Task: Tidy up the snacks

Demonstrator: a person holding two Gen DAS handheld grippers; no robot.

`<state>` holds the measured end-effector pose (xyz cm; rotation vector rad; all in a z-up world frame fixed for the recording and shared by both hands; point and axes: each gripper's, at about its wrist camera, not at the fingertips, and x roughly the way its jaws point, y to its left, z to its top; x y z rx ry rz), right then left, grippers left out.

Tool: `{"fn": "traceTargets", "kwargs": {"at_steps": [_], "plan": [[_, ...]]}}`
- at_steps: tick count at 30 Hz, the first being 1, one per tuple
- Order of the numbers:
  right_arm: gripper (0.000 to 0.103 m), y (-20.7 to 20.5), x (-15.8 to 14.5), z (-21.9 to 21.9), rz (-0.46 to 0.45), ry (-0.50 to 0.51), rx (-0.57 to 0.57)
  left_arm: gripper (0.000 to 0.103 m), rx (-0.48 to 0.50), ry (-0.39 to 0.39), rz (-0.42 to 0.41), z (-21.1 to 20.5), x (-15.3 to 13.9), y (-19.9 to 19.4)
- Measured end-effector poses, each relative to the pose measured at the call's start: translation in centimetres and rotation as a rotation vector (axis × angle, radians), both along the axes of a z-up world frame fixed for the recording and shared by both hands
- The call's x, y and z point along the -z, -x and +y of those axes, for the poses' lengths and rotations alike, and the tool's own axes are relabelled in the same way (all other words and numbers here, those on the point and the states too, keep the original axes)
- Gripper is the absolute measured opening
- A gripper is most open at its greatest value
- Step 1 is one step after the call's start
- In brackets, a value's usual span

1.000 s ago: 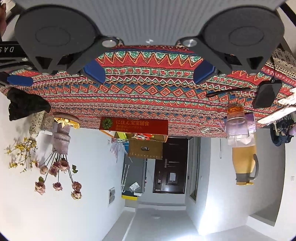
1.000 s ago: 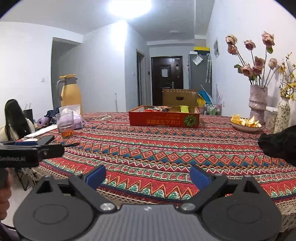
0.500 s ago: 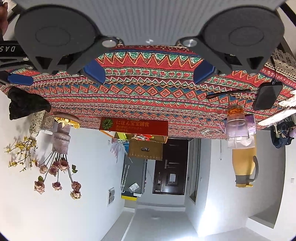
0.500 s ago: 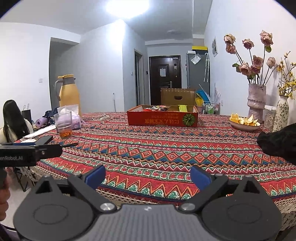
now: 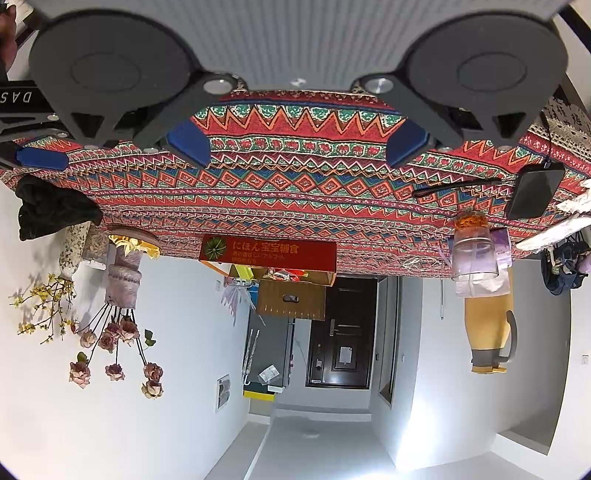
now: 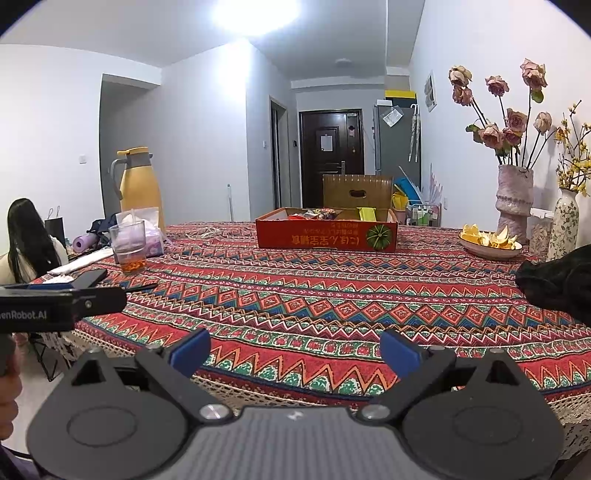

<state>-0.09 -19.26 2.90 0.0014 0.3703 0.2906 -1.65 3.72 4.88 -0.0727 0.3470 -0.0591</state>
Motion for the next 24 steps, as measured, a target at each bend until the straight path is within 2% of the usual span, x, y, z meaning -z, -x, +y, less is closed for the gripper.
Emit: {"fn": "traceTargets", "kwargs": {"at_steps": [24], "plan": [[0.099,-0.08,0.2,0.06,0.004,0.001,0.0,0.103,0.005,-0.005,0.004,0.02,-0.11,-0.04]]}}
